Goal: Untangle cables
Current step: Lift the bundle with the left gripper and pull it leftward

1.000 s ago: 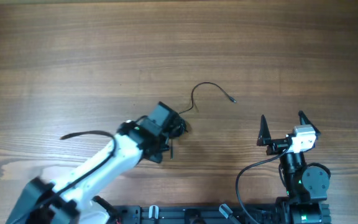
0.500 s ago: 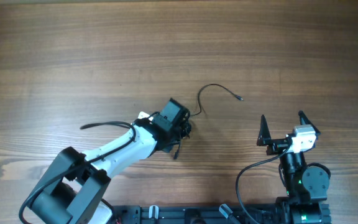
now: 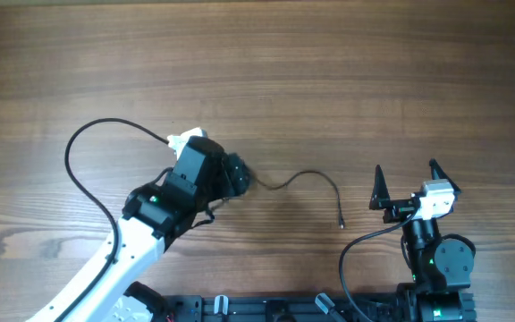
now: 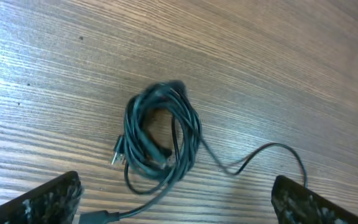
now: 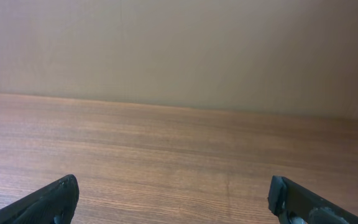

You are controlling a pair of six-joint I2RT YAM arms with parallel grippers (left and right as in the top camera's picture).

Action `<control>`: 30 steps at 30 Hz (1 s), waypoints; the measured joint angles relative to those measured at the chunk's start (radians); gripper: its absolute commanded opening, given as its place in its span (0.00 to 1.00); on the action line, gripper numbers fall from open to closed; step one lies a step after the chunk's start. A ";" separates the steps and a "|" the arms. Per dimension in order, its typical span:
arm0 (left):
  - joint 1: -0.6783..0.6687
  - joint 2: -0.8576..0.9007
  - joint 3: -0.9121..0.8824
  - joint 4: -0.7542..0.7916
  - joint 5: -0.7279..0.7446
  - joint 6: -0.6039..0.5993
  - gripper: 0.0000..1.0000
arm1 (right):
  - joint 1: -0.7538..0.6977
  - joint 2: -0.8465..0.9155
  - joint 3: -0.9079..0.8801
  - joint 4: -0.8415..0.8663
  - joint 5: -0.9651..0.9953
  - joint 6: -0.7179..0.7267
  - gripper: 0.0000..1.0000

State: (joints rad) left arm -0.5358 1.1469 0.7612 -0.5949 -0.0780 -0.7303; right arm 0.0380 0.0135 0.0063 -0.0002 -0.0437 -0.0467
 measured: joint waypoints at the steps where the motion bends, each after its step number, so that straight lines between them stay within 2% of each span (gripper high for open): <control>1: 0.000 0.000 0.000 -0.001 0.000 -0.004 1.00 | 0.000 0.000 0.000 0.000 0.000 0.000 1.00; 4: 0.000 0.002 0.000 -0.001 0.000 -0.091 1.00 | 0.000 0.000 0.000 0.000 0.000 0.000 1.00; 8: -0.002 0.057 0.000 0.012 0.000 -0.333 0.98 | 0.000 0.000 0.000 0.000 0.000 0.000 1.00; 10: -0.014 0.115 0.000 0.048 0.000 -0.381 0.93 | 0.000 0.000 0.000 0.000 0.000 0.000 1.00; 15: -0.061 0.229 0.000 0.065 0.004 -0.459 0.91 | 0.000 0.000 0.000 0.000 0.000 0.000 1.00; 19: -0.031 0.251 -0.001 0.018 -0.022 -0.545 0.57 | 0.000 0.000 0.000 0.000 0.000 0.000 1.00; 20: -0.004 0.250 -0.001 0.016 -0.024 -0.562 0.56 | 0.000 0.000 0.000 0.000 0.000 0.000 1.00; 22: 0.031 0.249 -0.001 0.014 -0.022 -0.569 0.45 | 0.000 0.000 0.000 0.000 0.000 0.000 1.00; 23: 0.042 0.249 -0.001 0.014 -0.021 -0.576 0.43 | 0.000 0.000 0.000 0.000 0.000 0.000 1.00; 26: 0.055 0.249 0.000 0.005 -0.021 -0.581 0.44 | 0.000 0.000 0.000 0.000 0.000 0.000 1.00; 29: 0.055 0.258 0.000 0.003 -0.005 -0.596 0.33 | 0.000 0.000 0.000 0.000 0.000 0.000 1.00; 30: 0.055 0.268 0.000 0.003 0.002 -0.610 0.32 | 0.000 0.000 0.000 0.000 0.000 0.000 1.00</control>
State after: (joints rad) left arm -0.4812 1.4151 0.7609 -0.5922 -0.0765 -1.3403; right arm 0.0380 0.0135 0.0063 -0.0002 -0.0437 -0.0467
